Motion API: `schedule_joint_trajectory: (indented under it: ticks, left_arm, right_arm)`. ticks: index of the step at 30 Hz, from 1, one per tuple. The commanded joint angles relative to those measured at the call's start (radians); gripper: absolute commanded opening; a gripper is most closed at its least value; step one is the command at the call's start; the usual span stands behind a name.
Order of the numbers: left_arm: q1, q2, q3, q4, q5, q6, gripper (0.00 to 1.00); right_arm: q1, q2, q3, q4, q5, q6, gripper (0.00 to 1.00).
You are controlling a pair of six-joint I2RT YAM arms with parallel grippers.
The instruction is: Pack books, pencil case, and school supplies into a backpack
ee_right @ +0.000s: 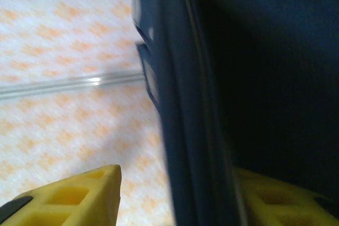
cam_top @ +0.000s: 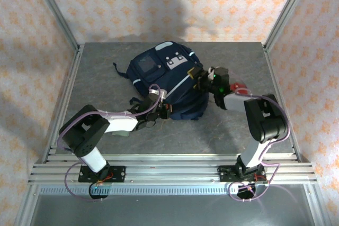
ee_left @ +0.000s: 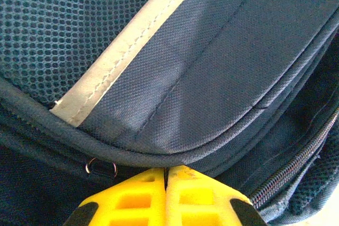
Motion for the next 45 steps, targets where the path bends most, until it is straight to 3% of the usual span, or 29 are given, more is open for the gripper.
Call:
schedule_joint_trajectory:
  ticks: [1,3,5,6,7,15,16,18,20,22,25,30,35,39,41,43,45]
  left_arm:
    - [-0.013,0.015,-0.008,0.049,0.057,-0.024,0.00]
    - [-0.016,0.004,-0.010,0.041,0.046,-0.022,0.00]
    - [-0.017,-0.016,-0.006,0.002,0.005,-0.013,0.00]
    - [-0.017,-0.026,0.002,-0.037,-0.028,-0.008,0.00]
    - [-0.016,-0.036,0.013,-0.092,-0.072,0.002,0.00]
    - [0.033,-0.144,0.042,-0.380,-0.414,0.045,0.00]
    - [0.043,-0.152,0.051,-0.405,-0.439,0.051,0.04]
    - [0.044,-0.167,0.072,-0.426,-0.457,0.080,0.25]
    - [0.025,-0.182,0.092,-0.417,-0.426,0.122,0.40]
    - [-0.016,-0.200,0.109,-0.393,-0.416,0.169,0.53]
    - [-0.060,-0.218,0.135,-0.359,-0.396,0.222,0.64]
    - [-0.146,-0.199,0.188,-0.315,-0.407,0.329,0.73]
    - [-0.171,-0.090,0.285,-0.337,-0.492,0.423,0.74]
    - [-0.167,0.013,0.359,-0.312,-0.683,0.482,0.74]
    - [-0.154,0.065,0.407,-0.321,-0.731,0.499,0.68]
    - [-0.133,0.102,0.451,-0.349,-0.728,0.497,0.54]
    - [-0.110,0.103,0.469,-0.358,-0.697,0.494,0.19]
  right_arm:
    - [0.056,-0.076,-0.027,-0.029,0.074,-0.058,0.50]
    - [0.083,-0.099,-0.022,-0.136,0.129,-0.112,0.41]
    - [0.098,-0.104,-0.016,-0.197,0.158,-0.150,0.10]
    - [0.097,-0.105,-0.017,-0.199,0.157,-0.159,0.01]
    - [0.090,-0.105,-0.016,-0.206,0.157,-0.164,0.00]
    - [0.035,-0.149,0.009,-0.217,0.156,-0.186,0.00]
    - [0.033,-0.144,0.016,-0.215,0.148,-0.185,0.00]
    - [0.034,-0.131,0.031,-0.204,0.119,-0.180,0.00]
    - [0.036,-0.114,0.050,-0.185,0.073,-0.175,0.00]
    - [0.041,-0.107,0.071,-0.181,0.038,-0.181,0.09]
    - [0.045,-0.116,0.091,-0.169,0.010,-0.185,0.27]
    - [0.054,-0.134,0.125,-0.174,-0.025,-0.183,0.36]
    - [0.060,-0.146,0.139,-0.180,-0.043,-0.173,0.37]
    - [0.064,-0.167,0.133,-0.176,-0.060,-0.154,0.36]
    - [0.064,-0.187,0.127,-0.181,-0.060,-0.155,0.36]
    - [0.064,-0.211,0.131,-0.218,-0.055,-0.176,0.36]
    - [0.059,-0.238,0.141,-0.296,-0.045,-0.217,0.37]
